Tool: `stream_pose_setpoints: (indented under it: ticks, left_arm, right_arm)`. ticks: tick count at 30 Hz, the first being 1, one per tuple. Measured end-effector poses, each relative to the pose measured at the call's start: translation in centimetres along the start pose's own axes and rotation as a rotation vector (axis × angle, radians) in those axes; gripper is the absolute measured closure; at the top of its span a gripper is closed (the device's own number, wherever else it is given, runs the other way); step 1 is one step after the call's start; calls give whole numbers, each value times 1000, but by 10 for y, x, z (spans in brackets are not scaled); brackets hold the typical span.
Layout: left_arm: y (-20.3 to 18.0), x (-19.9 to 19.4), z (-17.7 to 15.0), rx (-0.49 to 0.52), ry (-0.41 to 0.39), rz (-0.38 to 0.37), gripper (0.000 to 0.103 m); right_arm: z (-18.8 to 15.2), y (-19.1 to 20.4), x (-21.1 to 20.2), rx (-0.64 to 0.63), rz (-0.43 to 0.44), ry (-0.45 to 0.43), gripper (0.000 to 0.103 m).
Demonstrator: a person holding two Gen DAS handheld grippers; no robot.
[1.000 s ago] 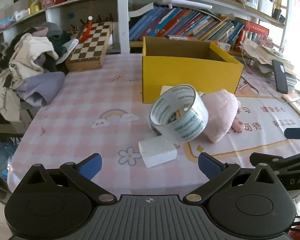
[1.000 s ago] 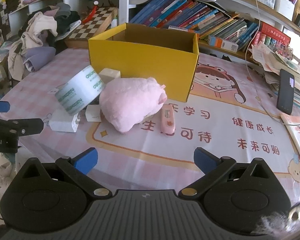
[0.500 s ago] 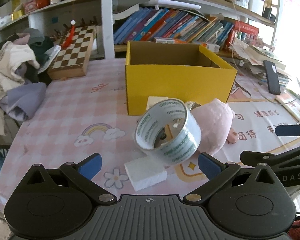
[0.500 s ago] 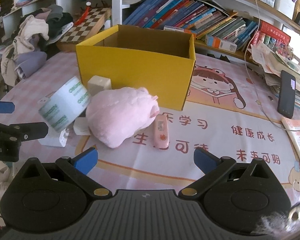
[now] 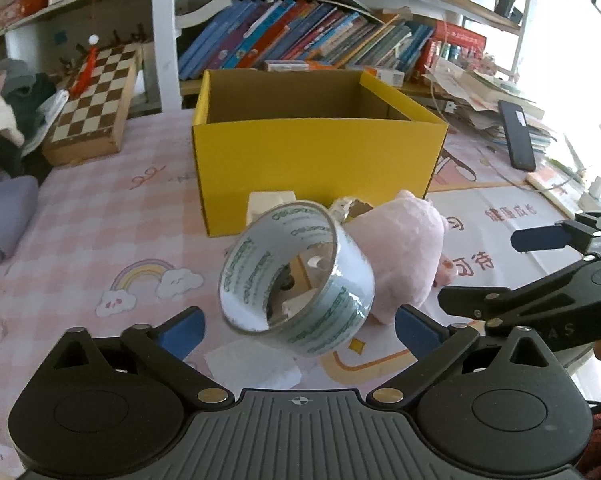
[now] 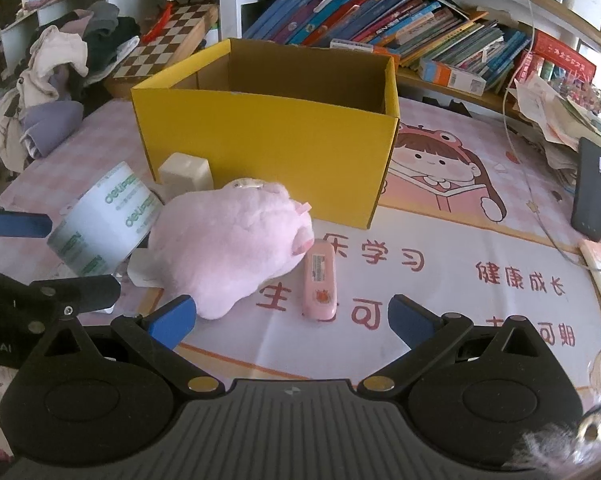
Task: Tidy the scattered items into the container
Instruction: 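Grasp the tape roll with the left tool while the right tool grasps the pink plush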
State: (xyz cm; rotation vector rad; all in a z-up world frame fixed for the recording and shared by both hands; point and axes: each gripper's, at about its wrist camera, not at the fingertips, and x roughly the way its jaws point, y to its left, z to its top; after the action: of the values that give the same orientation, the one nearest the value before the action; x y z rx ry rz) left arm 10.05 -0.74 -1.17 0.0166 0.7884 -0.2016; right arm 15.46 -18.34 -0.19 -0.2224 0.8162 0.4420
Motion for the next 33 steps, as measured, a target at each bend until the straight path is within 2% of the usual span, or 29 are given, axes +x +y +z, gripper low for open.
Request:
stream_pose_setpoints:
  ticks: [2,4,19,27,30,32,33]
  left_arm:
    - [-2,2,1,18,0,10,16]
    - [-3,2,1,40,-4,30,20]
    - [2,-11,12,43,-94,36,23]
    - [6,-9,16,17,-107,49,26]
    - [6,-9,17,11,-112,51,26]
    - [6,-9,19,7,-117,58,27]
    - [6,-9,20,4,-122,62,28]
  right_arm:
    - [1,-2,3,0,3,6,0]
    - [2,-3,5,2,9,8,0]
    - [16,6,19,-60,85,26,0]
    - [28,14,34,-114,134,18,0]
    - [29,9,39,-99,185,24,4]
    - [29,8,37,-98,232,12,19]
    - [30,9,35,-107,233,0,21]
